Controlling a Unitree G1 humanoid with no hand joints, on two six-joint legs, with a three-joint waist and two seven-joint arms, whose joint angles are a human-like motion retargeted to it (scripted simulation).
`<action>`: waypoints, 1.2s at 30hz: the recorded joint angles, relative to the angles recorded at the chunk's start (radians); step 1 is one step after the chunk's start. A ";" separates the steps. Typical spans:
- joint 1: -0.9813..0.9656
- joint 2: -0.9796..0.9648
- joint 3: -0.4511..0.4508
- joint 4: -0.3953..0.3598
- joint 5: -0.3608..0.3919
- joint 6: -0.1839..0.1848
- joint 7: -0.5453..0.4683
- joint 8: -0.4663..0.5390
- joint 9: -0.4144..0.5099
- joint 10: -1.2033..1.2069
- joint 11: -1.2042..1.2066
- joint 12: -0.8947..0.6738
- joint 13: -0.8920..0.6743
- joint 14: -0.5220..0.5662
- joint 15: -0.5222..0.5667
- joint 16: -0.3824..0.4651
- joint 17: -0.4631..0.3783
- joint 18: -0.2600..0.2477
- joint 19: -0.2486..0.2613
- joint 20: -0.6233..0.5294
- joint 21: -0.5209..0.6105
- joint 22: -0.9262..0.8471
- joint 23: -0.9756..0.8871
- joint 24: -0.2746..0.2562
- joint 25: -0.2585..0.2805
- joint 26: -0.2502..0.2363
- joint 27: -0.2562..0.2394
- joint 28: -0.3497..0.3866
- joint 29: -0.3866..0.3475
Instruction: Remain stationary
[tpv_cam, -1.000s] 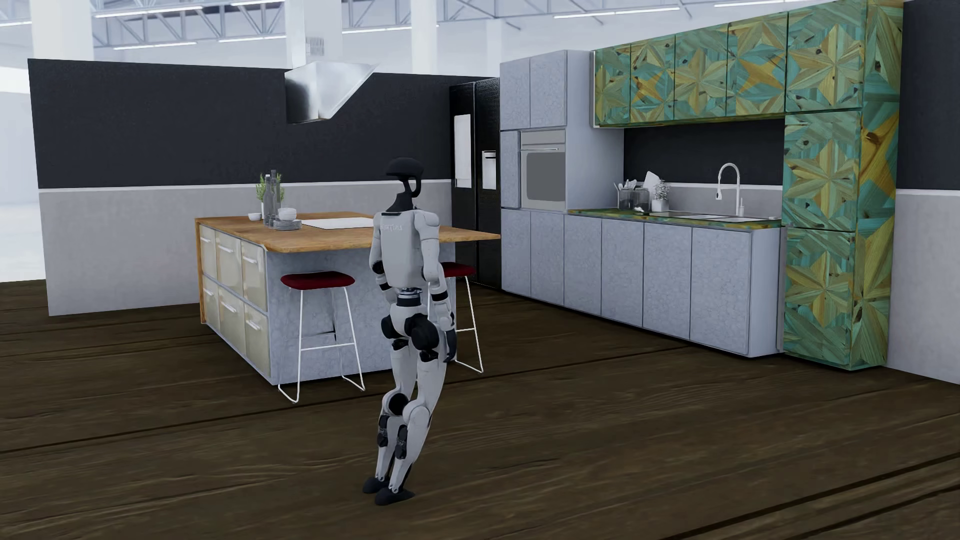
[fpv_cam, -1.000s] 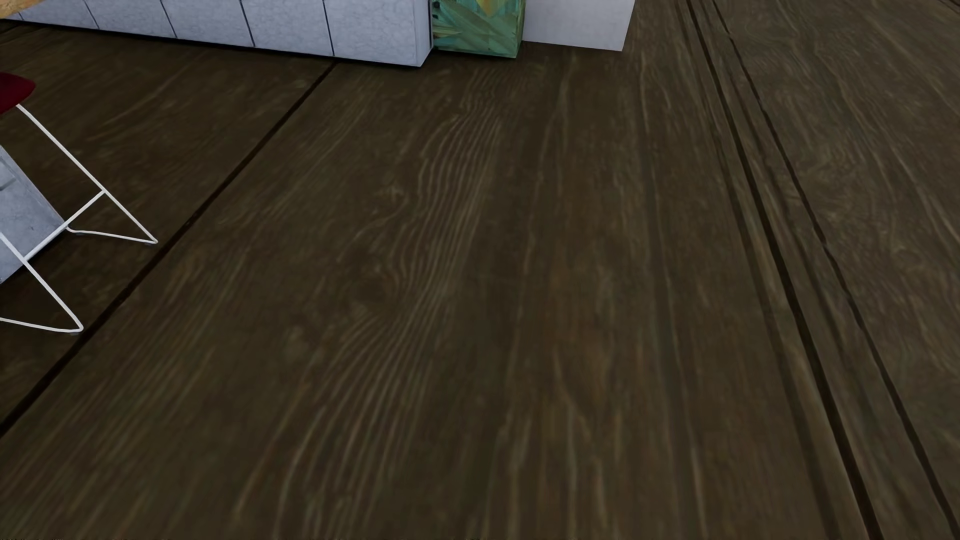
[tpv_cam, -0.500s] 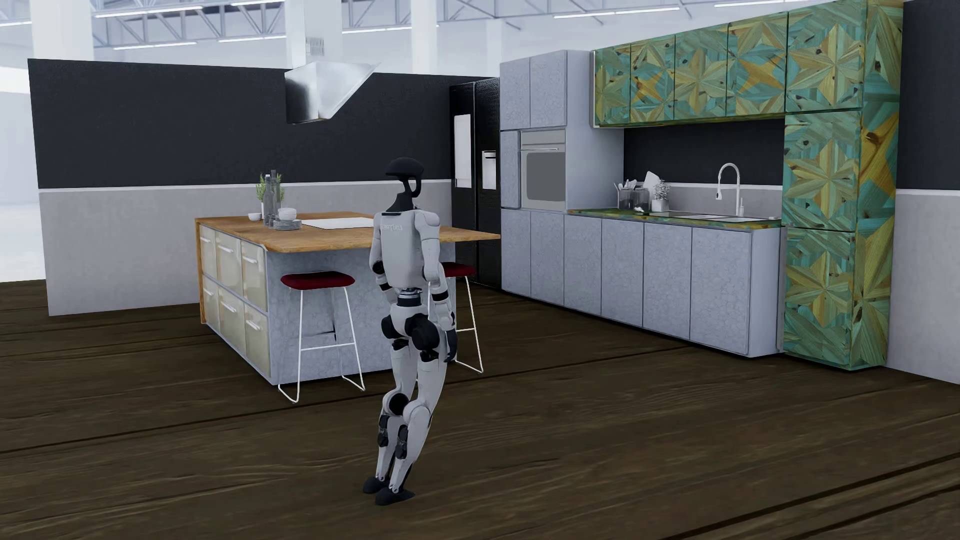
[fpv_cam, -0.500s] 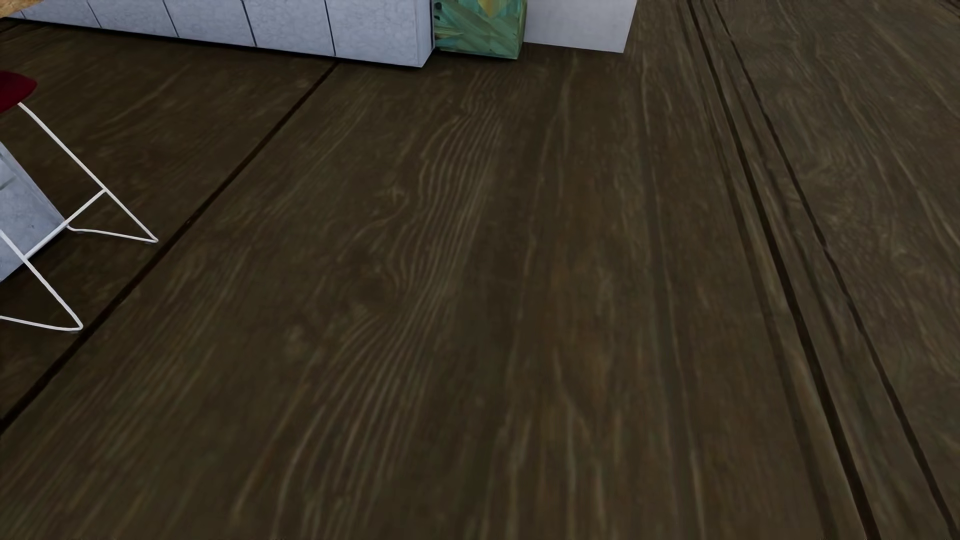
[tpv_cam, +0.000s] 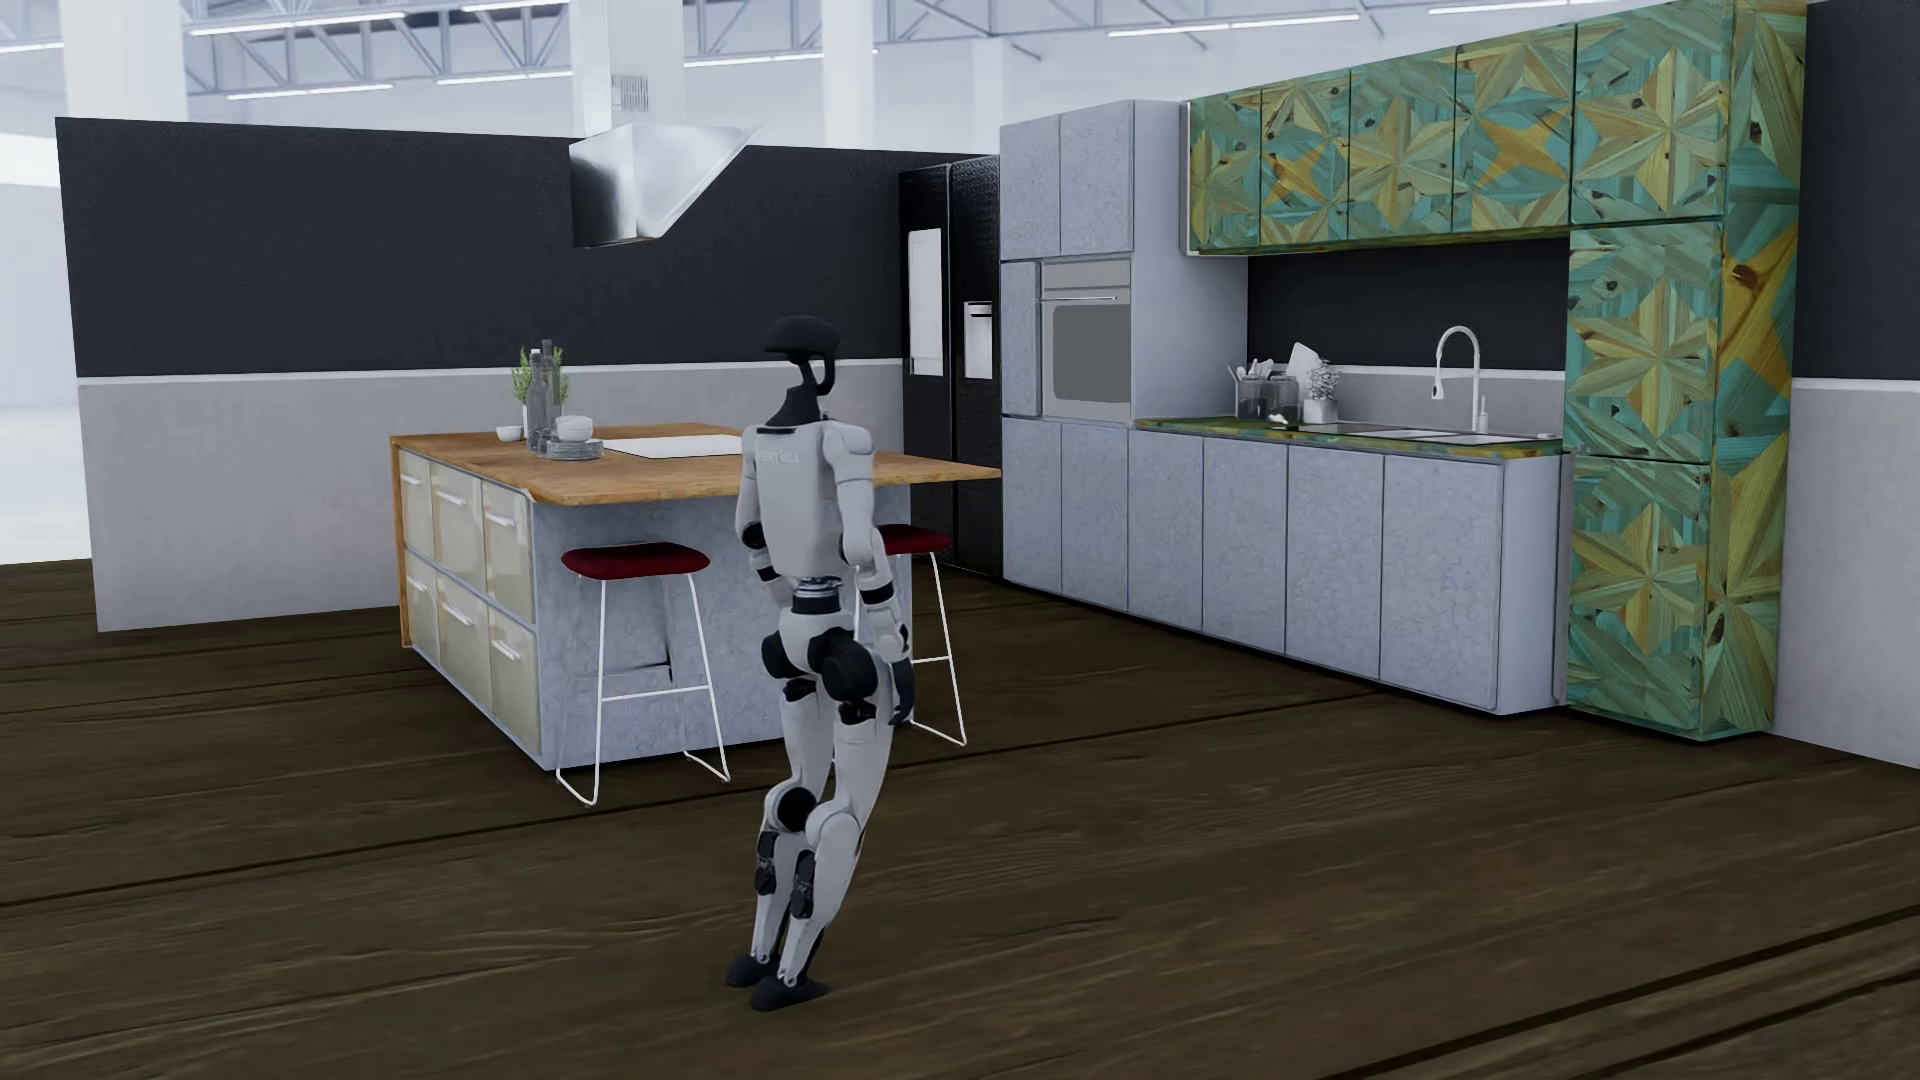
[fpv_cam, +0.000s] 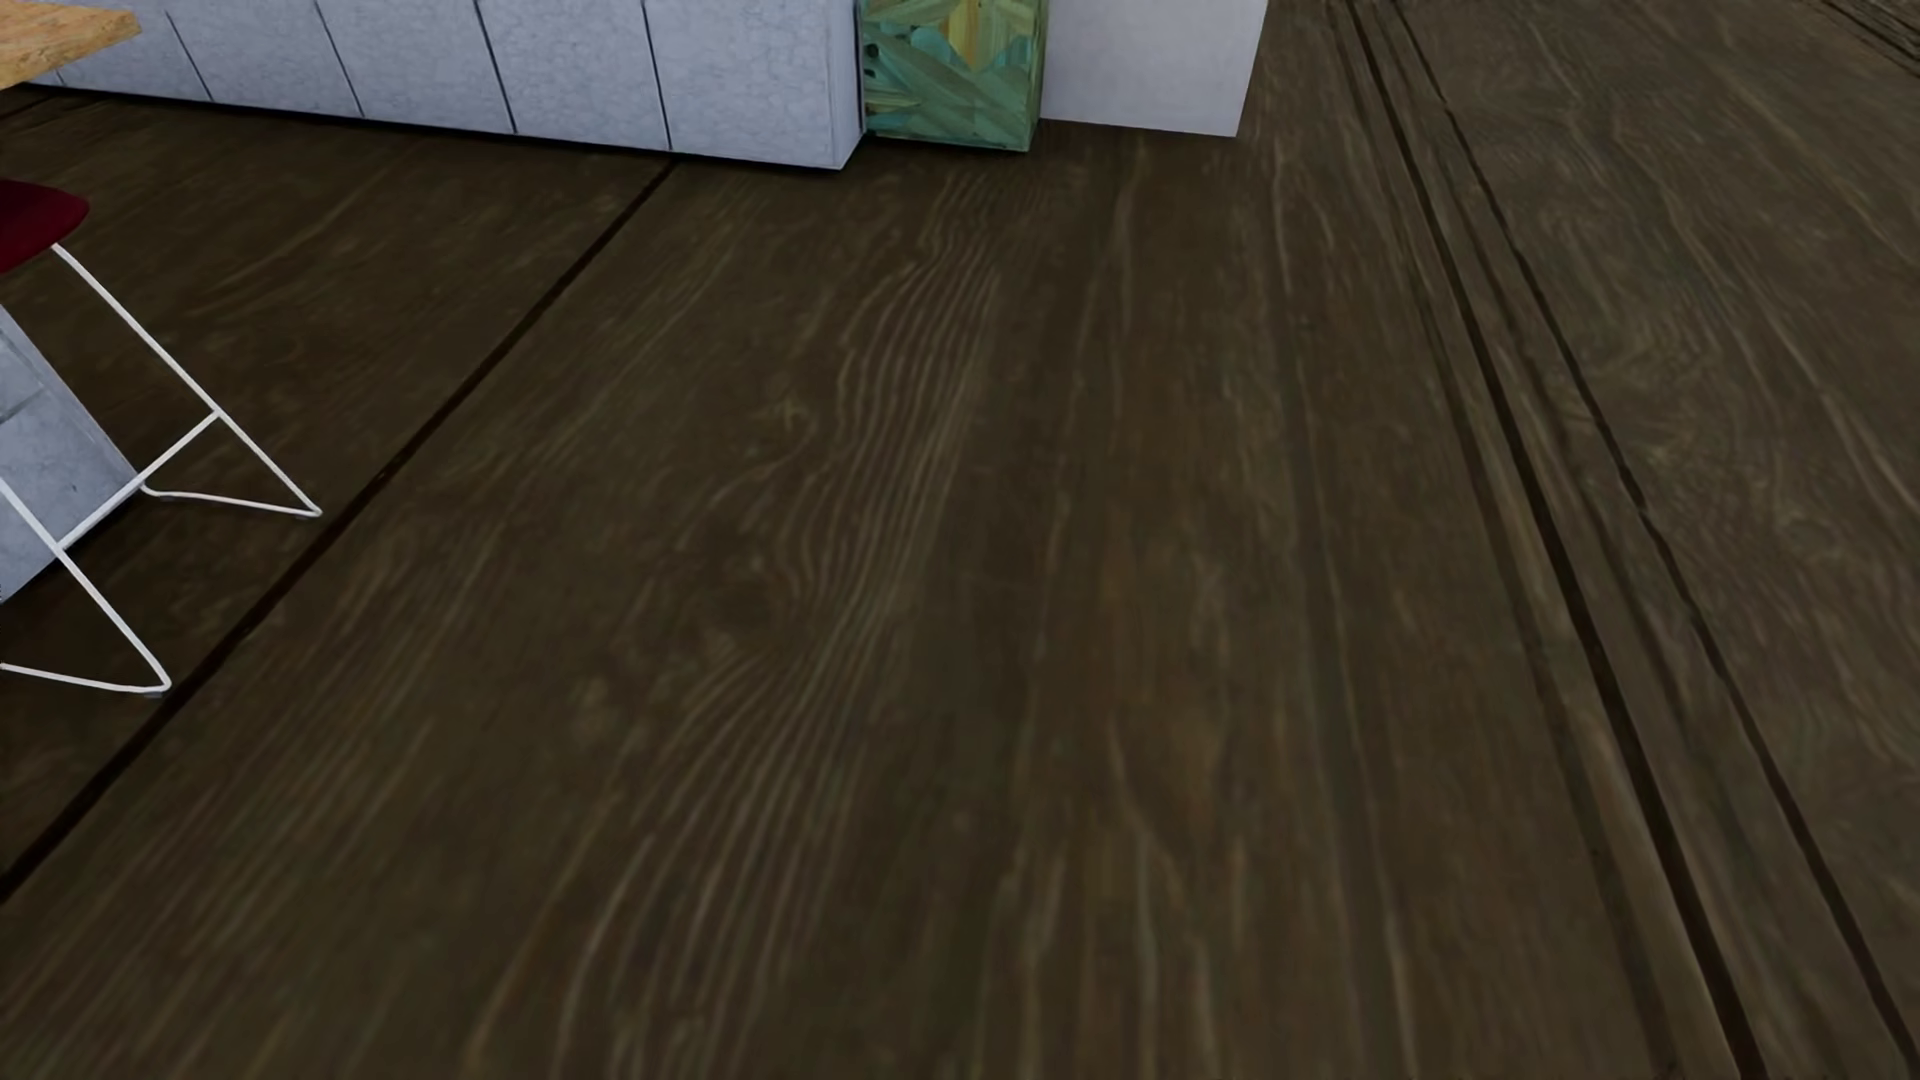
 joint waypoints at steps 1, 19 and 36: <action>-0.003 0.000 -0.005 0.002 0.001 0.001 0.000 0.000 0.001 0.003 -0.002 -0.002 0.004 0.001 0.001 -0.001 -0.001 0.000 0.000 -0.006 -0.011 0.002 0.002 0.000 0.000 0.000 0.000 0.000 0.000; -0.018 -0.012 -0.009 0.001 -0.002 0.002 0.000 0.000 -0.003 0.001 -0.007 0.002 0.011 0.005 0.004 0.010 -0.007 0.000 0.000 -0.019 -0.002 0.001 0.014 0.000 0.000 0.000 0.000 0.000 0.000; -0.060 -0.050 -0.011 0.034 0.017 0.011 0.000 0.000 -0.004 0.017 0.019 0.086 0.100 0.045 -0.006 0.028 -0.020 0.000 0.000 0.118 -0.113 -0.047 -0.041 0.000 0.000 0.000 0.000 0.000 0.000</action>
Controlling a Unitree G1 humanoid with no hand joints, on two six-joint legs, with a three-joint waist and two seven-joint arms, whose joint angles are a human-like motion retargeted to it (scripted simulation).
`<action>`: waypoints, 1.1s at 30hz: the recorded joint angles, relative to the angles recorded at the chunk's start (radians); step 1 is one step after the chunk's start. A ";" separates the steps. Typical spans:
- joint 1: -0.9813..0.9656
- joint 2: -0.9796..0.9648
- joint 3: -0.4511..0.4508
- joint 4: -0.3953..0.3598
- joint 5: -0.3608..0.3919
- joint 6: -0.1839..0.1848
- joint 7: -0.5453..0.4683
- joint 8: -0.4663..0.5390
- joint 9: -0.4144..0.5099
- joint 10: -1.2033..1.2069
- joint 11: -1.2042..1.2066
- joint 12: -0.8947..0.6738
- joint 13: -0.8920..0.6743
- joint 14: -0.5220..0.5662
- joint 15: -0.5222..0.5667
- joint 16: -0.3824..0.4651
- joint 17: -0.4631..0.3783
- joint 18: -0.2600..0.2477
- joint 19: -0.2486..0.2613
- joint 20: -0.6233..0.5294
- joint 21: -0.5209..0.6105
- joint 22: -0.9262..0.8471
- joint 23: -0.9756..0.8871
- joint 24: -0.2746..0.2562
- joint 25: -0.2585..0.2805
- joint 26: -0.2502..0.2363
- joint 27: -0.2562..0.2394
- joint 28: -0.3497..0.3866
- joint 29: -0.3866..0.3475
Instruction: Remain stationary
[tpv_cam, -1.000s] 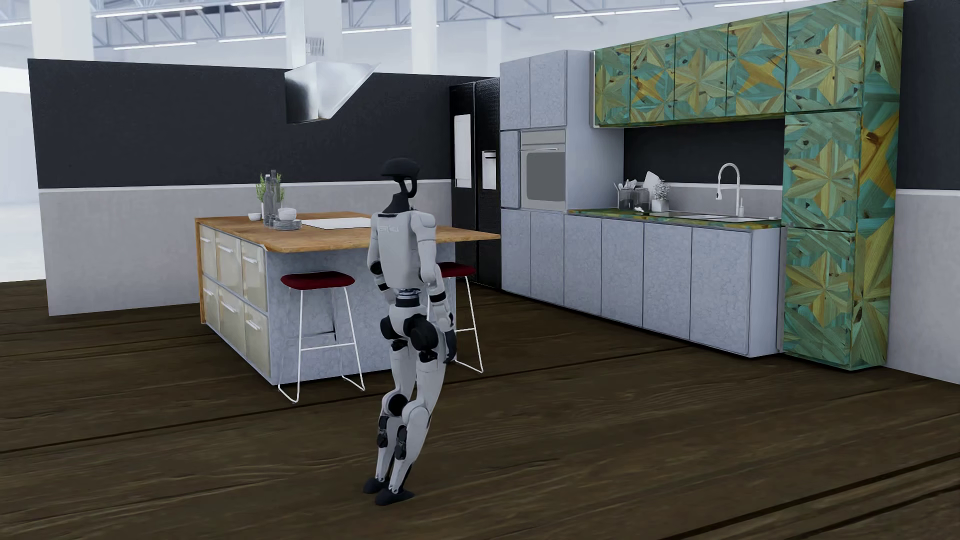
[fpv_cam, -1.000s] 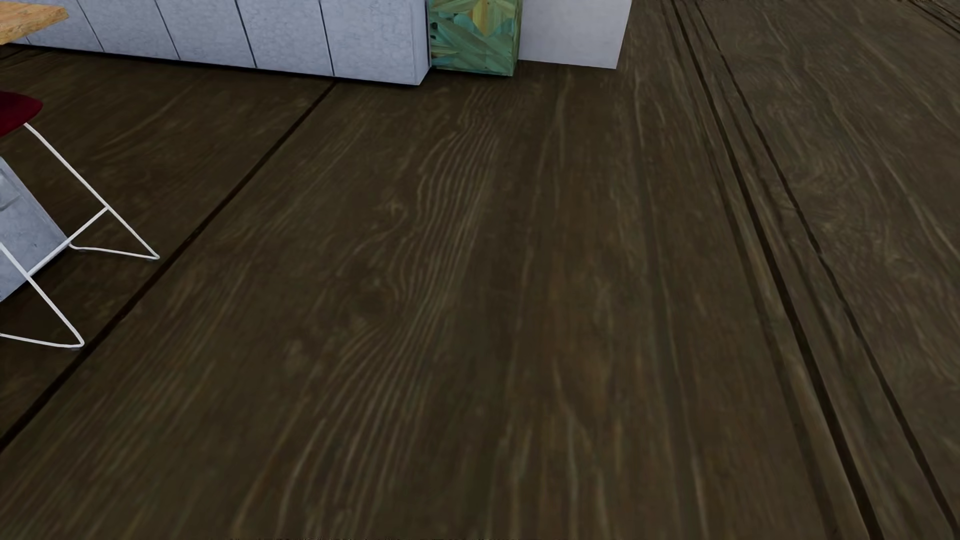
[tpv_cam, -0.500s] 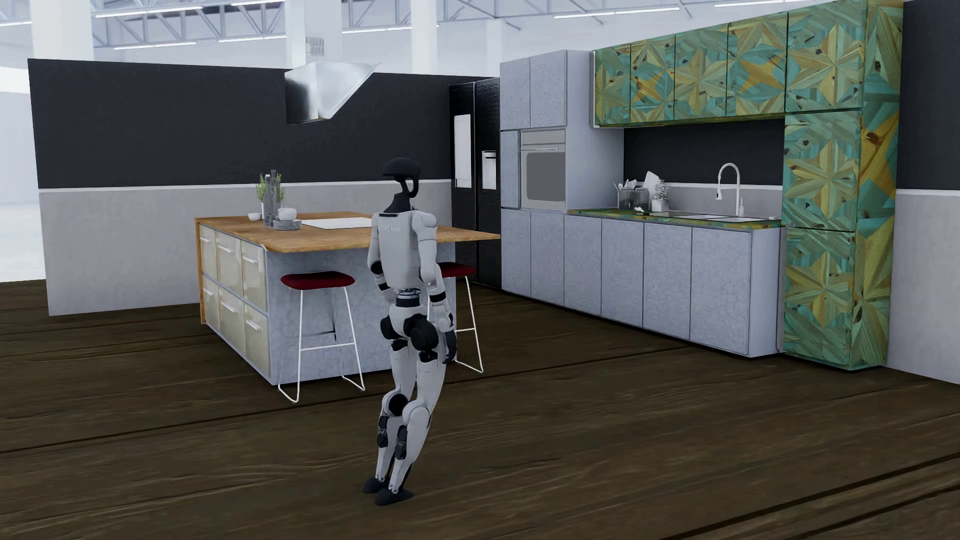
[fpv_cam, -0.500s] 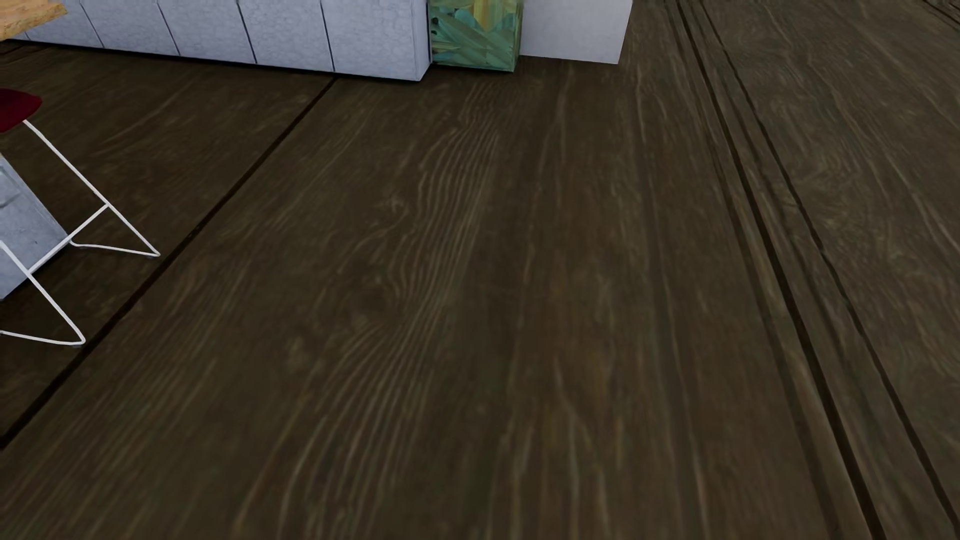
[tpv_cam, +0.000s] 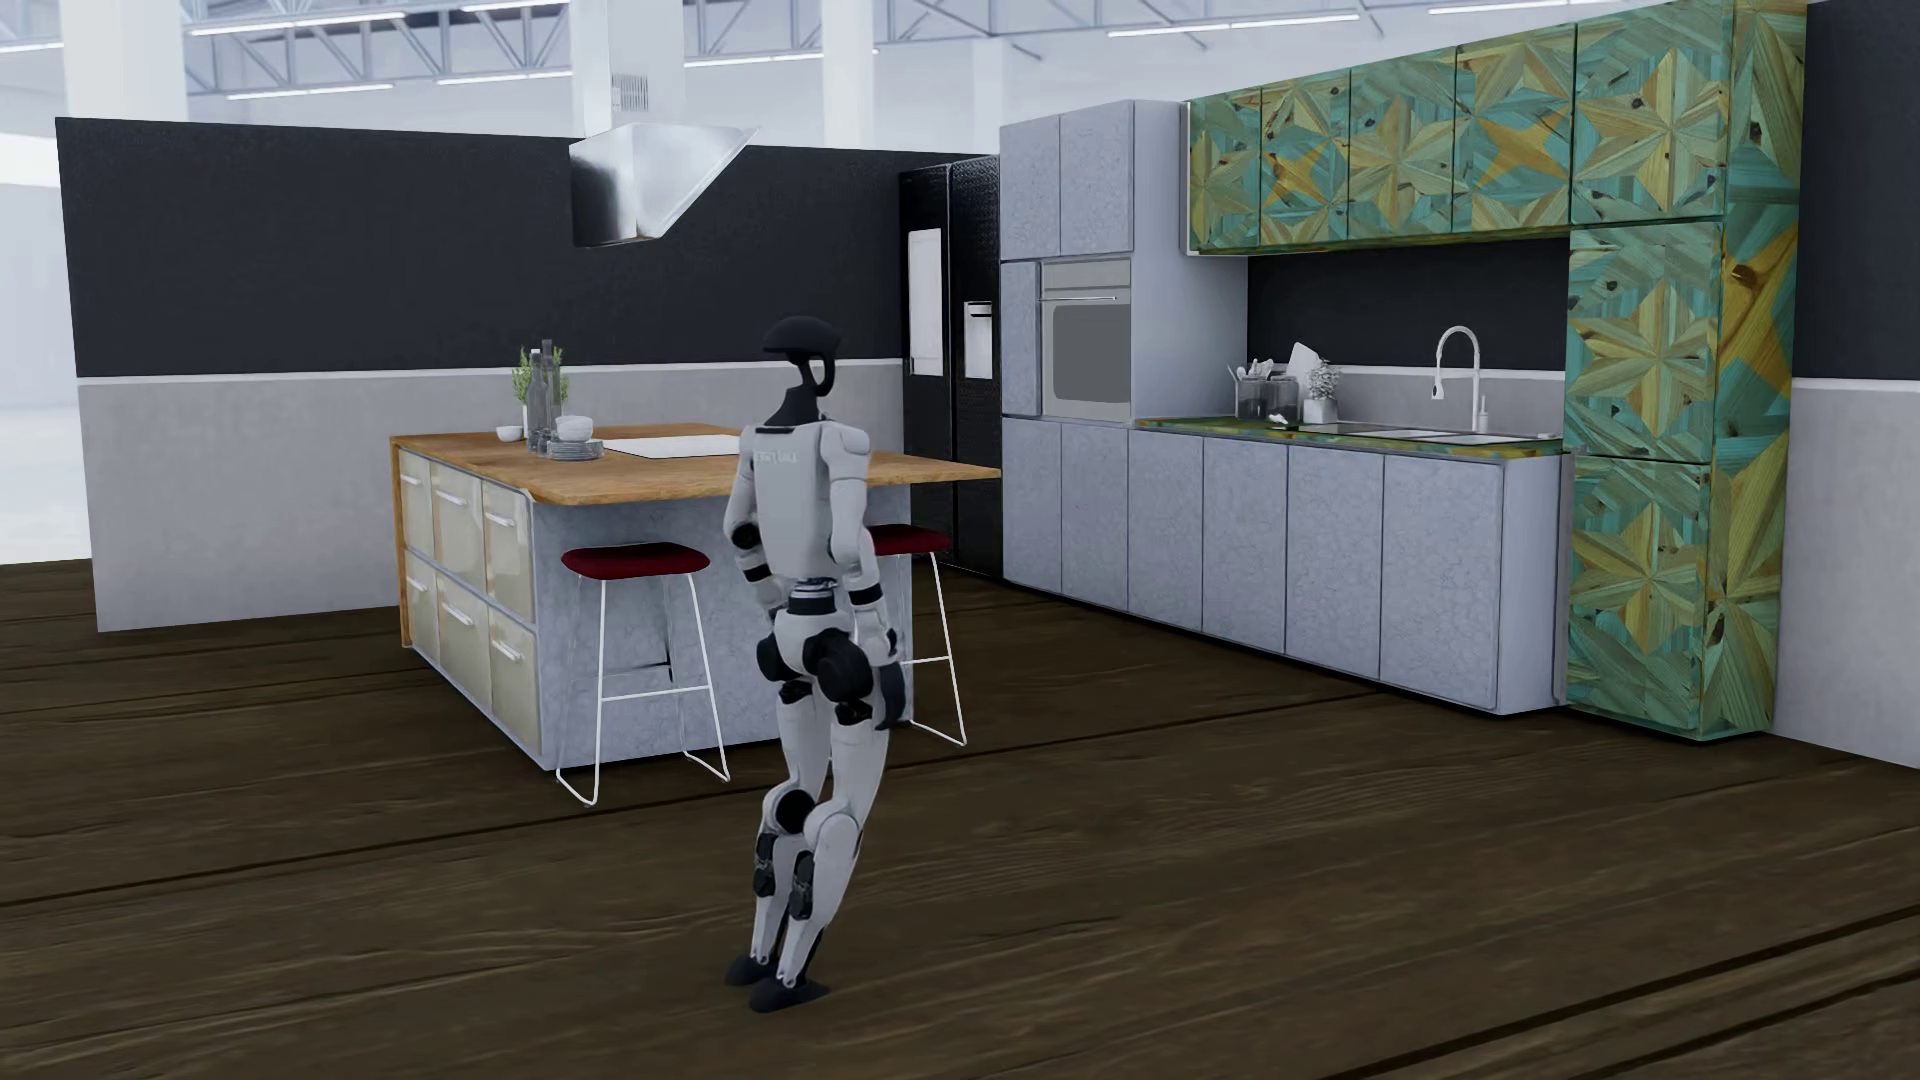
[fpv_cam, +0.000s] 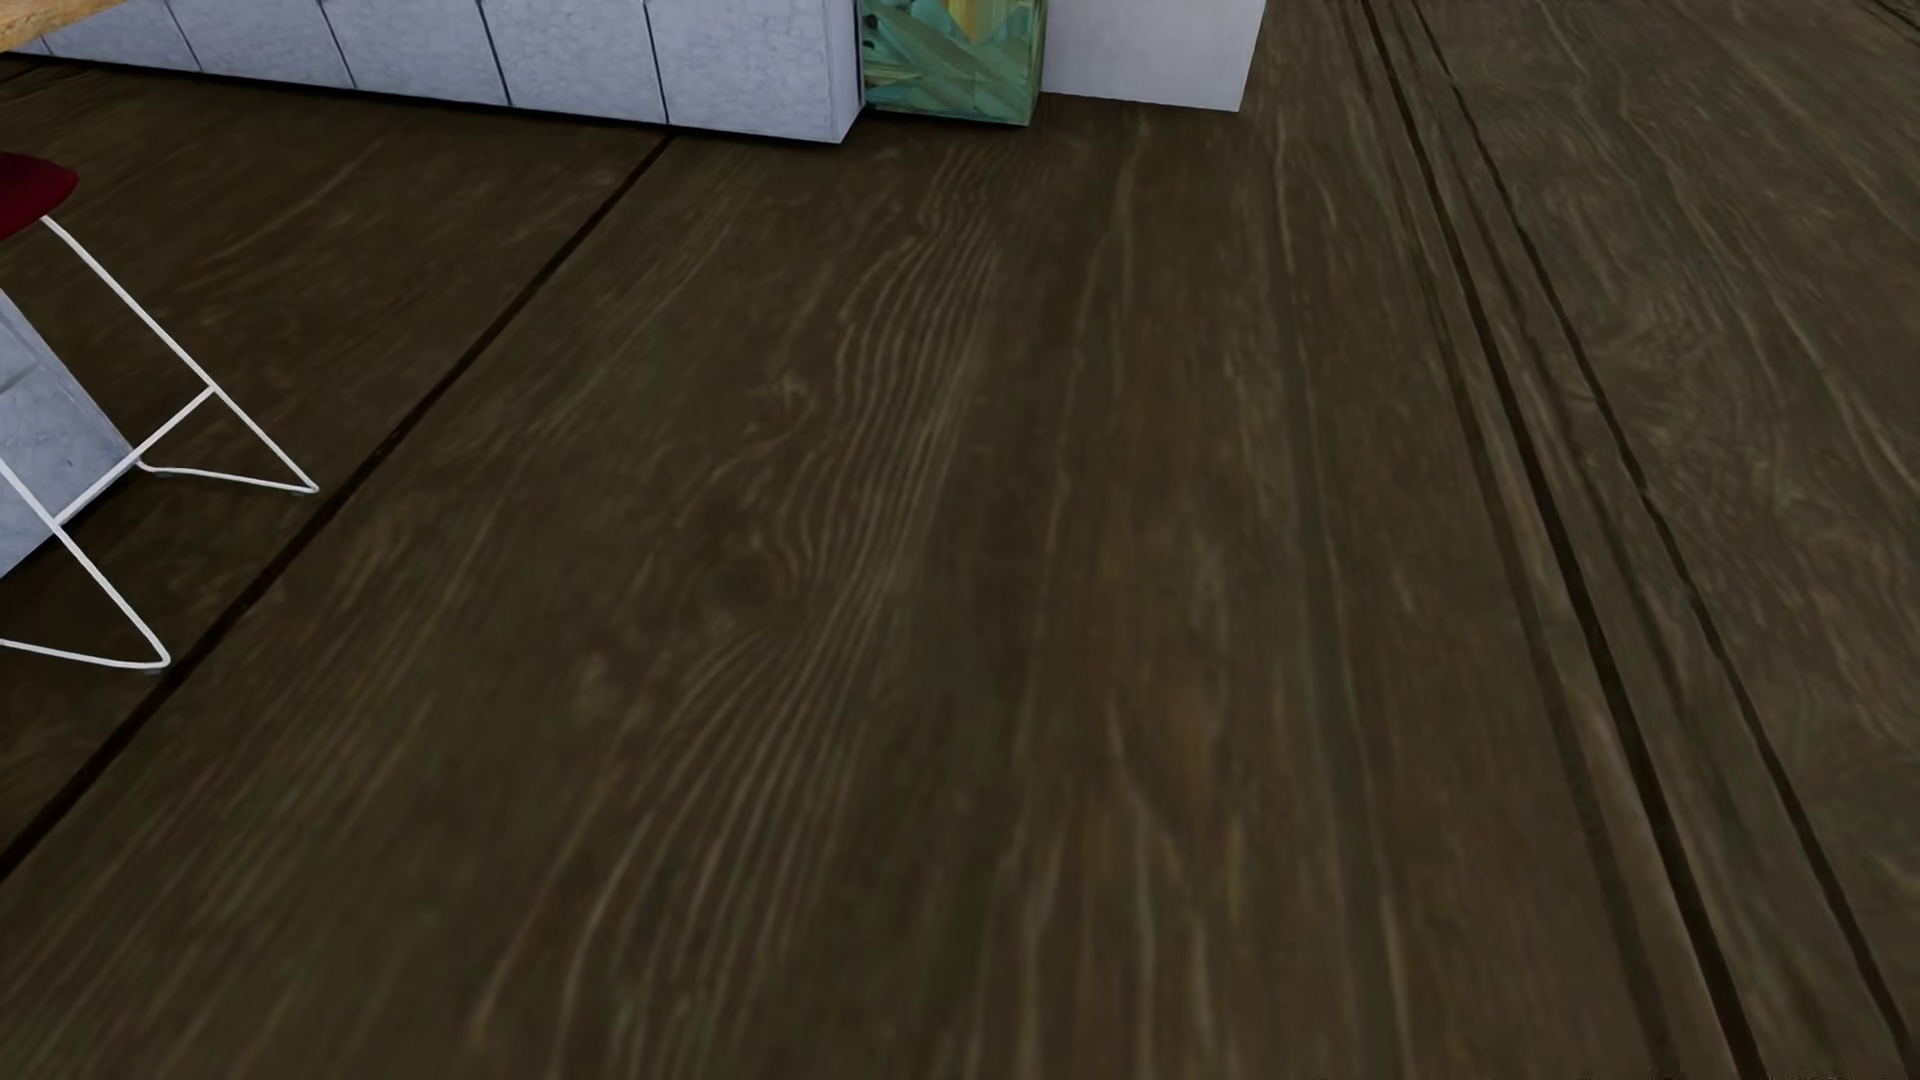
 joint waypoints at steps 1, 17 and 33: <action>0.011 0.009 0.001 -0.002 0.000 0.003 0.000 0.000 0.004 -0.003 -0.002 0.006 0.004 -0.001 0.000 0.002 -0.001 0.000 0.000 -0.008 -0.008 -0.005 -0.003 0.000 0.000 0.000 0.000 0.000 0.000; 0.018 0.018 0.002 -0.002 -0.002 0.005 0.000 0.000 0.010 -0.004 -0.008 0.007 0.011 0.000 0.004 -0.003 0.001 0.000 0.000 0.009 -0.021 -0.022 -0.023 0.000 0.000 0.000 0.000 0.000 0.000; 0.010 0.007 0.007 0.001 0.006 0.005 0.000 0.000 0.002 -0.005 -0.006 0.005 0.013 -0.002 0.003 -0.003 0.003 0.000 0.000 -0.004 -0.020 -0.017 -0.022 0.000 0.000 0.000 0.000 0.000 0.000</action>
